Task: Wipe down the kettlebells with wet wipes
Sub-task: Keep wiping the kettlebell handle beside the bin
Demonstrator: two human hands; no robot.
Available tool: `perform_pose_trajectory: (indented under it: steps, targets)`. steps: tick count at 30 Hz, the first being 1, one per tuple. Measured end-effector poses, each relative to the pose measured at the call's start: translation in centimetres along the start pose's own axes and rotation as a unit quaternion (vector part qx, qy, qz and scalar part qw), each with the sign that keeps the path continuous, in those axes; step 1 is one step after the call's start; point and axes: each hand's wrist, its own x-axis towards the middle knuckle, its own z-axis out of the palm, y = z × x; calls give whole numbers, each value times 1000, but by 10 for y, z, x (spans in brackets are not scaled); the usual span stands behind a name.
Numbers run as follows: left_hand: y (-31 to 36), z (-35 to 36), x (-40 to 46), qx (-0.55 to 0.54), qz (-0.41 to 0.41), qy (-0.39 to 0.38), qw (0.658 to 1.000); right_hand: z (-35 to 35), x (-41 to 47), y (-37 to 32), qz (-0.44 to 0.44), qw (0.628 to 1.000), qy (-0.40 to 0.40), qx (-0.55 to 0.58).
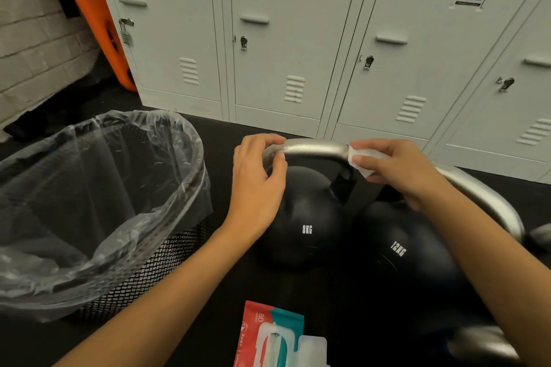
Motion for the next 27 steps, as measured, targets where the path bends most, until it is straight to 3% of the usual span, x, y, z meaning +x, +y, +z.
perform_pose_trajectory:
  steps: [4, 8, 14, 20, 23, 27]
  targets:
    - [14, -8, 4, -9, 3, -25, 1000, 9, -12, -28, -79, 993, -17, -84]
    - [28, -27, 10, 0, 11, -20, 1000, 29, -18, -58, -149, 976, -113, -113]
    - [33, -68, 10, 73, -10, 8, 997, 79, -26, -99, -248, 961, -124, -19]
    - [20, -134, 8, 200, -11, 15, 980, 138, -23, -128, -304, 925, -227, -13]
    - [10, -160, 4, 313, -58, 8, 948, 166, -25, -141, -333, 900, -271, -81]
    - [-1, -177, 0, 495, -146, -80, 853, 198, -27, -146, -348, 859, -322, -193]
